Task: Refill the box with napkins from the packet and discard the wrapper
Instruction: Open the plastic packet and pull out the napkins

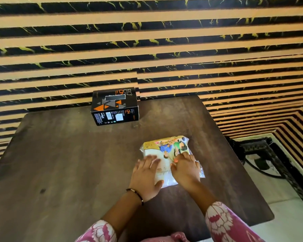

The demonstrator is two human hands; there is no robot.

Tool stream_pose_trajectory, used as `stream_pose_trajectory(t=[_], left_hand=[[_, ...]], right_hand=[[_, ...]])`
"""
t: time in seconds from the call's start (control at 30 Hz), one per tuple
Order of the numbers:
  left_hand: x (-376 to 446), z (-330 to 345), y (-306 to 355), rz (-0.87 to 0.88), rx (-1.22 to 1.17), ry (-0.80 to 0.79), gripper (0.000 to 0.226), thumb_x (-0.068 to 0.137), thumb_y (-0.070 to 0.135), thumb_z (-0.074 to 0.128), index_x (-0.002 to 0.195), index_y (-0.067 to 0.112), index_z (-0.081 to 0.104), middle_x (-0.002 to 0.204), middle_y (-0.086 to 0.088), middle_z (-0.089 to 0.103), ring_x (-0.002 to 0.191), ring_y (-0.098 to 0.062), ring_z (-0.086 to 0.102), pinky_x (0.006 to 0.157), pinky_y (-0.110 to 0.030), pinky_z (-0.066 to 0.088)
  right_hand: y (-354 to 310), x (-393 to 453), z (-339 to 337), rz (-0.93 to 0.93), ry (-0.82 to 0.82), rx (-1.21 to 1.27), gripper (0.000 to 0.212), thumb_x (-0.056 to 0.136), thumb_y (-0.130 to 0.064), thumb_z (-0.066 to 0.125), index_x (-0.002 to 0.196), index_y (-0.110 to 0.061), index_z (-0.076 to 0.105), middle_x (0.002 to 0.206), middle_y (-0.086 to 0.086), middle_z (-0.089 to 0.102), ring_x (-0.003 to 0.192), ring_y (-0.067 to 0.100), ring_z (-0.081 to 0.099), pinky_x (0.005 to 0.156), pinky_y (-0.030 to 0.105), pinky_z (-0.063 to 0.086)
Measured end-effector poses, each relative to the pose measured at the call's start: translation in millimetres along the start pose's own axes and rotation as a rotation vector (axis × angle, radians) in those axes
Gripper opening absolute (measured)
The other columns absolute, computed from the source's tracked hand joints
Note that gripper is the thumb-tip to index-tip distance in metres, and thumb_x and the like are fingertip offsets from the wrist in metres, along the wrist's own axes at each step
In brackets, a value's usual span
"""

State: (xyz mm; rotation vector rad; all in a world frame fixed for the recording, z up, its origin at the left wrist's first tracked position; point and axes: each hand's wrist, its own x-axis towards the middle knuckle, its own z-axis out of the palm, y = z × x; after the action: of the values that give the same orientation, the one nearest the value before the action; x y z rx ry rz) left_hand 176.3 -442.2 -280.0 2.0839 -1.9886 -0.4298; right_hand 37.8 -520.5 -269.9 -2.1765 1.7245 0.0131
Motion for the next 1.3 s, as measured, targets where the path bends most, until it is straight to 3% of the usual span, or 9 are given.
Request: stream_pose_trajectory(t=[0.1, 0.37, 0.47, 0.6, 0.77, 0.83, 0.93, 1.07, 1.3], left_hand=[[14, -1, -2, 0.027, 0.073, -0.085, 0.089, 0.080, 0.047, 0.056, 0.146, 0.019, 0.003, 0.157, 0.004, -0.001, 0.143, -0.016, -0.009, 0.113, -0.042, -0.014], [38, -1, 0, -0.155, 0.049, -0.213, 0.100, 0.077, 0.056, 0.059, 0.147, 0.017, -0.001, 0.157, 0.004, 0.000, 0.143, -0.013, -0.001, 0.113, -0.046, -0.010], [45, -1, 3, -0.228, 0.019, -0.185, 0.101, 0.075, 0.058, 0.061, 0.146, 0.017, 0.000, 0.157, 0.003, 0.002, 0.143, -0.014, 0.001, 0.113, -0.044, -0.011], [44, 1, 2, -0.243, -0.027, -0.191, 0.108, 0.072, 0.060, 0.062, 0.146, 0.015, -0.003, 0.157, 0.003, -0.002, 0.144, -0.015, -0.003, 0.113, -0.047, -0.012], [39, -5, 5, -0.247, -0.281, -0.114, 0.118, 0.051, 0.084, 0.045, 0.145, 0.018, 0.017, 0.156, 0.003, 0.008, 0.143, -0.016, 0.009, 0.115, -0.052, -0.004], [31, 1, 14, -0.238, -0.364, 0.042, 0.106, 0.053, 0.083, 0.035, 0.137, 0.017, 0.037, 0.152, 0.002, 0.024, 0.139, -0.015, 0.019, 0.115, -0.052, 0.008], [17, 15, 26, -0.107, -0.344, 0.208, 0.080, 0.066, 0.074, 0.040, 0.117, 0.015, 0.057, 0.134, -0.002, 0.048, 0.127, -0.019, 0.041, 0.108, -0.045, 0.031], [6, 24, 42, 0.059, -0.145, 0.124, 0.067, 0.071, 0.071, 0.043, 0.112, 0.020, 0.059, 0.123, -0.001, 0.055, 0.119, -0.019, 0.048, 0.099, -0.035, 0.037], [0, 20, 60, -0.001, -0.062, 0.015, 0.039, 0.085, 0.046, 0.046, 0.118, 0.027, 0.052, 0.120, 0.003, 0.055, 0.110, -0.019, 0.050, 0.087, -0.034, 0.045]], right_hand=[[-4, 3, 5, 0.041, 0.042, 0.035, 0.034, 0.086, -0.032, 0.044, 0.110, -0.014, 0.059, 0.125, 0.003, 0.048, 0.123, 0.027, 0.035, 0.104, 0.044, 0.027], [-1, 39, -5, 0.010, 0.078, 0.297, 0.017, 0.084, -0.020, 0.049, 0.084, -0.018, 0.066, 0.102, 0.002, 0.066, 0.112, 0.027, 0.042, 0.097, 0.041, 0.030], [5, 43, -18, -0.147, 0.078, 0.473, 0.020, 0.084, -0.014, 0.054, 0.066, -0.023, 0.057, 0.079, 0.003, 0.066, 0.086, 0.025, 0.055, 0.086, 0.038, 0.041], [26, 24, -23, -0.225, 0.034, 0.639, 0.024, 0.086, -0.006, 0.054, 0.067, -0.021, 0.057, 0.069, -0.012, 0.060, 0.072, 0.012, 0.054, 0.062, 0.014, 0.038], [61, -10, -23, -0.247, 0.069, 0.743, 0.017, 0.093, -0.017, 0.053, 0.082, -0.027, 0.061, 0.071, -0.008, 0.068, 0.073, 0.004, 0.066, 0.063, 0.010, 0.046], [70, -20, -24, -0.228, 0.126, 0.797, 0.015, 0.091, -0.016, 0.054, 0.102, -0.027, 0.057, 0.076, -0.012, 0.068, 0.075, -0.006, 0.066, 0.064, 0.007, 0.049], [81, -30, -20, -0.258, 0.207, 0.755, 0.017, 0.090, -0.016, 0.056, 0.094, -0.033, 0.059, 0.068, -0.010, 0.069, 0.068, 0.000, 0.067, 0.061, 0.016, 0.053], [89, -37, -6, -0.281, 0.165, 0.606, 0.013, 0.084, -0.029, 0.055, 0.083, -0.021, 0.066, 0.070, -0.003, 0.072, 0.063, 0.011, 0.068, 0.062, 0.038, 0.057], [90, -42, -8, -0.355, 0.301, 0.512, 0.017, 0.082, -0.030, 0.054, 0.086, -0.021, 0.068, 0.073, -0.005, 0.073, 0.062, 0.011, 0.067, 0.064, 0.034, 0.057]])
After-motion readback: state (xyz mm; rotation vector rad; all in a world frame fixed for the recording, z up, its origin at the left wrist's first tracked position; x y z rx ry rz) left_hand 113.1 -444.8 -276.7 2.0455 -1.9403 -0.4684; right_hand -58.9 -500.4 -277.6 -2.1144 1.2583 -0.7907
